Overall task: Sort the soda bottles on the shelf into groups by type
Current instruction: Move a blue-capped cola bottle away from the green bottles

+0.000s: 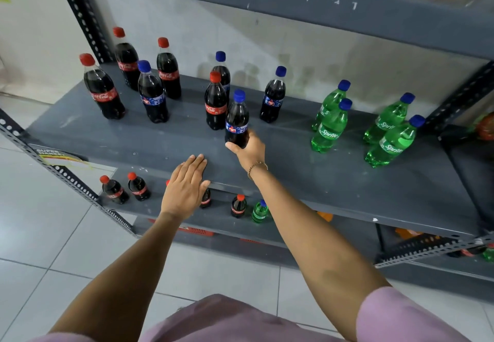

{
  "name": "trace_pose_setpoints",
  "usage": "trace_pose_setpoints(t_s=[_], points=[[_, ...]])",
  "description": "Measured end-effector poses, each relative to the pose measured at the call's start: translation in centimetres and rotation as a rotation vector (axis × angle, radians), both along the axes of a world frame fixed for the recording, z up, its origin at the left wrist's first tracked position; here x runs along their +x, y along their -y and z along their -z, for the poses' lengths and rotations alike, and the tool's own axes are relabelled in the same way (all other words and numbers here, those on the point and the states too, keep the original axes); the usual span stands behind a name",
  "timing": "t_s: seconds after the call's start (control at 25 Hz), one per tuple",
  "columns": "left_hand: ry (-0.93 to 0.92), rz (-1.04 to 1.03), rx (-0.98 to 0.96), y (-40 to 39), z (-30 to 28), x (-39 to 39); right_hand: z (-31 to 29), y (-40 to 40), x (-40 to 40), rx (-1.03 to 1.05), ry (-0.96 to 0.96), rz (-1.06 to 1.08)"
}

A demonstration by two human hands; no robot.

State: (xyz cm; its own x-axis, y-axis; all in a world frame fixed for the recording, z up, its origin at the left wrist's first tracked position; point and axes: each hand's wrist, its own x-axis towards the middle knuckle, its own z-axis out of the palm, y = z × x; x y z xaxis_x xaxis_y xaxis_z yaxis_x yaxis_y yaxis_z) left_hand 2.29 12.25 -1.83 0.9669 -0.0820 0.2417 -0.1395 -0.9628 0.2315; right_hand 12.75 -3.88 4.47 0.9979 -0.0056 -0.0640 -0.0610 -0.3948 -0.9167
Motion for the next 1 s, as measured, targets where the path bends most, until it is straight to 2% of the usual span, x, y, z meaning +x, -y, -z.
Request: trace_pose_setpoints(t_s=[0.48,0.84,1.0], points=[[-0.017,-0.011,-0.008,0.2,0.0,-0.1,0.3,5.0,1.7,-0.093,0.073,0.199],[-0.027,-0.013,0.022,0.2,-0.3,-0.3,-0.6,6.3,3.8,-0.198,0.02,0.124],[-0.009,-0.011,0.024,0.2,-0.4,-0.2,-0.5,5.7,2.1,-0.106,0.019,0.187]])
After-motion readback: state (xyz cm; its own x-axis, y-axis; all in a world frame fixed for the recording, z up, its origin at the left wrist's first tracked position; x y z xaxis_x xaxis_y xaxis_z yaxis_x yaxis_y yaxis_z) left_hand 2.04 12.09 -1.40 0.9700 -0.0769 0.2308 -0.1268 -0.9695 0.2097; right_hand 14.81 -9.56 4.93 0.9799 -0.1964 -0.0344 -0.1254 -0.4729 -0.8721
